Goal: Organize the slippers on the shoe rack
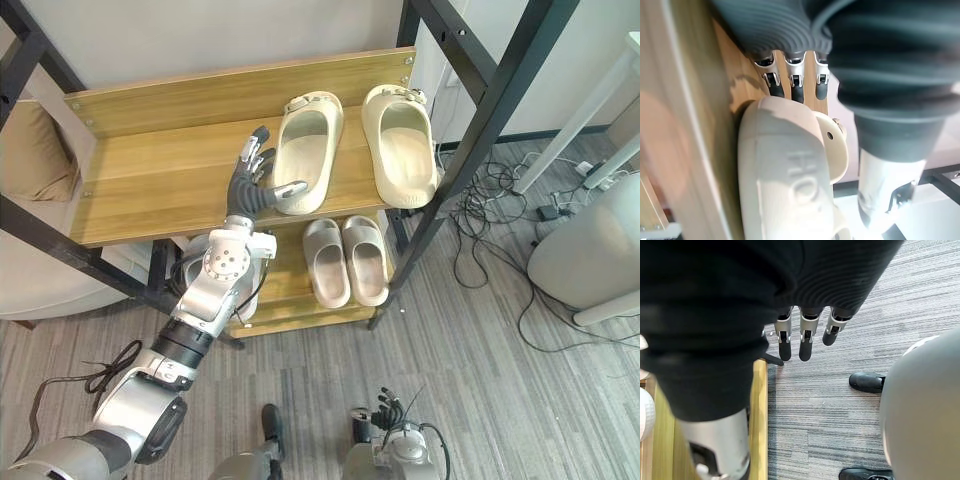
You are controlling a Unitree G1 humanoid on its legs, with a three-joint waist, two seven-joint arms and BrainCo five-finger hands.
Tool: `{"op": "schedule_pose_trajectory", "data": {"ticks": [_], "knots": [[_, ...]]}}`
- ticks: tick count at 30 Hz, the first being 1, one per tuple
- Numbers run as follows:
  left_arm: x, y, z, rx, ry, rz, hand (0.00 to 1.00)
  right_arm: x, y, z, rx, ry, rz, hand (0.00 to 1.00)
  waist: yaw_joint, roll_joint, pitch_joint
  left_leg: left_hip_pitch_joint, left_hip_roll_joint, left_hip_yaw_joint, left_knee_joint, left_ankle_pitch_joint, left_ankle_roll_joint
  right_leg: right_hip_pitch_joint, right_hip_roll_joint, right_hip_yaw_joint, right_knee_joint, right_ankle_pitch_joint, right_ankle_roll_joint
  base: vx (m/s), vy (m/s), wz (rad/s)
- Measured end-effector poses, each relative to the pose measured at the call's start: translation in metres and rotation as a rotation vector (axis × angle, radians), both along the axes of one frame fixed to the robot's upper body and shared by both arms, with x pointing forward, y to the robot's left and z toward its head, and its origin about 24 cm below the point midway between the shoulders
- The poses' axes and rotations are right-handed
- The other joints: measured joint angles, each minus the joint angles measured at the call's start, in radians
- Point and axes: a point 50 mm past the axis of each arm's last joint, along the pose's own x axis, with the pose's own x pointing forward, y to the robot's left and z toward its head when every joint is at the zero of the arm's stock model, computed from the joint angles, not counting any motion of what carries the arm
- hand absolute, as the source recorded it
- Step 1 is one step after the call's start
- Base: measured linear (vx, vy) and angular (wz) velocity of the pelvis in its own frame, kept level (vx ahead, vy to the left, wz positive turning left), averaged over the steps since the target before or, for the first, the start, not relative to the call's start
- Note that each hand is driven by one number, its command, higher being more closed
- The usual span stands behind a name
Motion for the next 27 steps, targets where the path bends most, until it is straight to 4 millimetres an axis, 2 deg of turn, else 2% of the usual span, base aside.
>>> {"op": "schedule_pose_trajectory", "data": {"ticks": [5,15,20,27], "knots": [[0.003,-0.004,0.006,-0.004,-0.005,-0.002,0.0,0.0,0.0,0.0,-0.001,0.0,-0.001,0.0,-0.003,-0.002,0.001,-0.001,0.008,0.02,0.0,-0.004,-0.004,-0.014,0.0,0.026,0.011,-0.001,0.001,-0.02,0.004,-0.14],[0.007,-0.021,0.033,-0.058,-0.05,-0.042,0.0,-0.001,-0.002,0.0,-0.016,0.003,-0.014,0.0,-0.009,-0.005,0.003,-0.016,-0.008,0.019,0.005,0.002,0.004,-0.042,-0.018,0.03,0.039,-0.007,0.01,-0.02,0.014,0.0],[0.006,-0.028,0.04,-0.086,-0.059,-0.065,0.0,-0.001,-0.002,0.0,-0.018,0.002,-0.016,0.0,-0.013,-0.009,0.006,-0.017,-0.01,0.02,0.005,0.004,0.007,-0.055,-0.021,0.037,0.053,-0.009,0.014,-0.03,0.009,-0.02],[0.007,-0.025,0.044,-0.11,-0.064,-0.042,0.0,0.0,-0.002,0.001,-0.02,-0.004,-0.018,0.0,-0.026,-0.009,0.006,-0.016,-0.011,0.022,0.005,0.004,0.007,-0.056,-0.022,0.042,0.057,-0.009,0.014,-0.01,0.003,-0.02]]}}
